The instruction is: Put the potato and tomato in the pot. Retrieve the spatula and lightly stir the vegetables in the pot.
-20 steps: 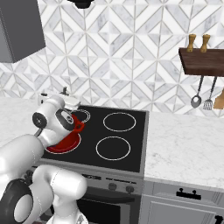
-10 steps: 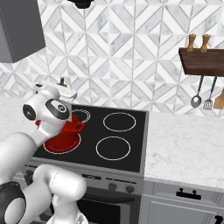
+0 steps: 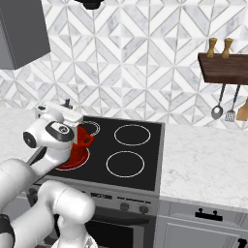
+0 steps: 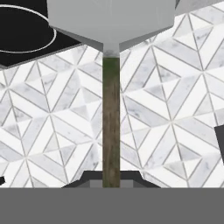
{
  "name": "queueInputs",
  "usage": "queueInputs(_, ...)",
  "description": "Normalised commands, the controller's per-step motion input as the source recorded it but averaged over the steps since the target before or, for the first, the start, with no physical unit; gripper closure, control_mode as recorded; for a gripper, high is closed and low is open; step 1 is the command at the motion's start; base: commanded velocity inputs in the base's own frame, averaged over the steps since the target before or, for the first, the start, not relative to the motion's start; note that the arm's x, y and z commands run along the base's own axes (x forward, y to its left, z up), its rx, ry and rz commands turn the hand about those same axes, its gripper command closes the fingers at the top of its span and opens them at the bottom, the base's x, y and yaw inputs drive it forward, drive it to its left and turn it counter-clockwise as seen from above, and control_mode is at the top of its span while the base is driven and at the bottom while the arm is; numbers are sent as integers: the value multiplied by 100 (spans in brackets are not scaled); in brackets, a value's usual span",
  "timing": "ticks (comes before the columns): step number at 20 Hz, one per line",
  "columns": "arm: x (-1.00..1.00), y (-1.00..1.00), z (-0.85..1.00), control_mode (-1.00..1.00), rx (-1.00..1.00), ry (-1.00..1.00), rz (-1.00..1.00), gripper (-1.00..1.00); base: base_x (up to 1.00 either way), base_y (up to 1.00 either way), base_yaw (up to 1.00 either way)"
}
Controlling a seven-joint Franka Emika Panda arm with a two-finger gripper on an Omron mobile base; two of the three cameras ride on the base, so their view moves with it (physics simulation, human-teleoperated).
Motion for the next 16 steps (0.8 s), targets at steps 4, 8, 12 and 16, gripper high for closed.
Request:
queueInputs(4,41,36,-22,-100,5,0,-3,100,0,0,0)
queueInputs(8,36,25,-34,-100,3,0,0,100,0,0,0)
queueInputs(12,4,1,-45,-100,1,0,0,100,0,0,0)
queueInputs(16,0,12,-62,-100,0,0,0,100,0,0,0)
